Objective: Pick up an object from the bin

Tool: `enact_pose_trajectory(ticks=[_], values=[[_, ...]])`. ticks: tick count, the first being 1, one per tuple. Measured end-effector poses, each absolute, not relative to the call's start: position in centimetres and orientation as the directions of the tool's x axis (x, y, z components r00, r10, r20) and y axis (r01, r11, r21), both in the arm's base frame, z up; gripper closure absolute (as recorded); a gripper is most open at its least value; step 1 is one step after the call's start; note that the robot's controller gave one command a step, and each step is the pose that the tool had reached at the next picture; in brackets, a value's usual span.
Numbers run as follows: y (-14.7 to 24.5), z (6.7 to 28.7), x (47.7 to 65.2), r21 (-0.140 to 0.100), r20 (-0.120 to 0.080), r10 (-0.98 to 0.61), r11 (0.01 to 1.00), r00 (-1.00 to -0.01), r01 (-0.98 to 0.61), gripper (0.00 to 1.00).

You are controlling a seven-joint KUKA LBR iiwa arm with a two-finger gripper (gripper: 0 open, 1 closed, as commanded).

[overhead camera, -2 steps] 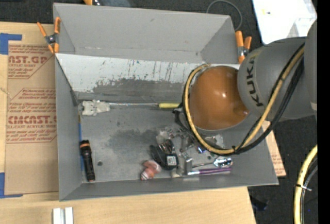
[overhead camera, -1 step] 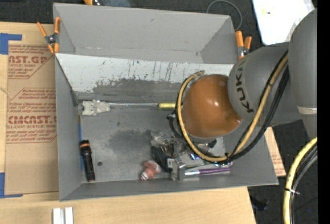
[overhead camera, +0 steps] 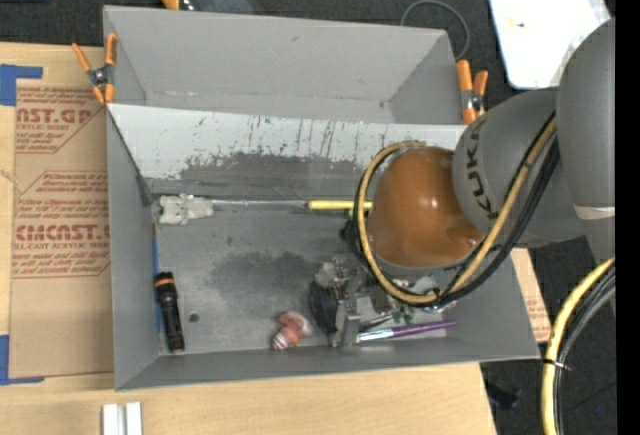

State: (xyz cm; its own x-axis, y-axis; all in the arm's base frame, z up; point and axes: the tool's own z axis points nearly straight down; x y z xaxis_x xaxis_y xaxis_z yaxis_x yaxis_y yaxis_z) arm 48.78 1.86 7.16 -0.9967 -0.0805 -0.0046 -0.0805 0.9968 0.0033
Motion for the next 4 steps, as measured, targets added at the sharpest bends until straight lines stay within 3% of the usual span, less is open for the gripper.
enact_pose_trajectory(ticks=[2,3,4], values=[[1.9,8.0,48.7,0.004,-0.004,-0.081,0.997,-0.997,-0.081,1.0],[1.9,11.2,48.5,0.003,0.004,-0.081,0.997,-0.997,-0.081,1.0],[1.9,14.2,48.7,0.003,-0.004,-0.081,0.997,-0.997,-0.081,1.0]])
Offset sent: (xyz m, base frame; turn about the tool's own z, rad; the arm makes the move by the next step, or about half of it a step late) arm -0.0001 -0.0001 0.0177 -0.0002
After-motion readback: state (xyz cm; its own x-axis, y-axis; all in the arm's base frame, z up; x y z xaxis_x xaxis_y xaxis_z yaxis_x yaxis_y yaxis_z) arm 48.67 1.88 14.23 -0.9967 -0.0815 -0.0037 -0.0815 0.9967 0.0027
